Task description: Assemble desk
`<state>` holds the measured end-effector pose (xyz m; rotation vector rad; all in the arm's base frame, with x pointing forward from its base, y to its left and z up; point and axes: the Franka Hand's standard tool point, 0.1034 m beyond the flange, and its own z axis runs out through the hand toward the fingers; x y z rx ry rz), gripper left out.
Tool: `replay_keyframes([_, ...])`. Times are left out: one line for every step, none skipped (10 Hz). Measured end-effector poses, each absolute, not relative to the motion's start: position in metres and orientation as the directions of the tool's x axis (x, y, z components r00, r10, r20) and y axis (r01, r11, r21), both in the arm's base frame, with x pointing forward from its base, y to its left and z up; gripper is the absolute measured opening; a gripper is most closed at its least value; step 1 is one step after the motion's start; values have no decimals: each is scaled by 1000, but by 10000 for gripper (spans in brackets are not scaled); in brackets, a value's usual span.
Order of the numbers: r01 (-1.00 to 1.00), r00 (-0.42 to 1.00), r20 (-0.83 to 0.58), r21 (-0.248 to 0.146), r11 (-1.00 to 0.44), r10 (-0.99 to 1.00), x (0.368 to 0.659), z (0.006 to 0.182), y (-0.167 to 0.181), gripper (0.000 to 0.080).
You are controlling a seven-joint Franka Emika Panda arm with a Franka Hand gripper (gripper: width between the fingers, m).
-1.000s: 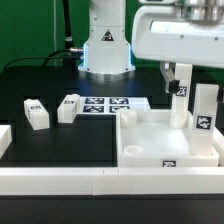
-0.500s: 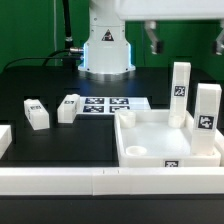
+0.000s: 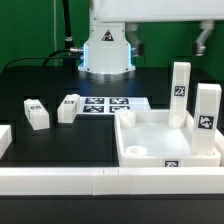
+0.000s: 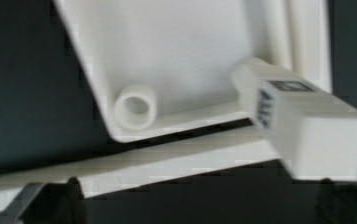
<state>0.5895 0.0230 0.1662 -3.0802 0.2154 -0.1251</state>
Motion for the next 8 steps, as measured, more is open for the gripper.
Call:
replay_keyframes([-123,989,79,-64,-990,-128,585,160,9,648])
replay_keyframes([-75,992,98,-57,-996,-80,581,148,-5,648])
replay_keyframes([-76,992,99,-54,-996,-81,578,139,-11,648])
replay_keyframes([-74,993,91,-55,-996,-78,578,139,-9,648])
replay_keyframes([-73,995,67,-59,-996,-77,577,139,-8,648])
replay_keyframes([-73,995,58,-59,-996,-76,576,139,-8,648])
replay_keyframes([-39,999,22,-59,-997,-41,574,134,-9,648])
replay_keyframes([18,999,36,-45,-999,16,577,118,-13,648])
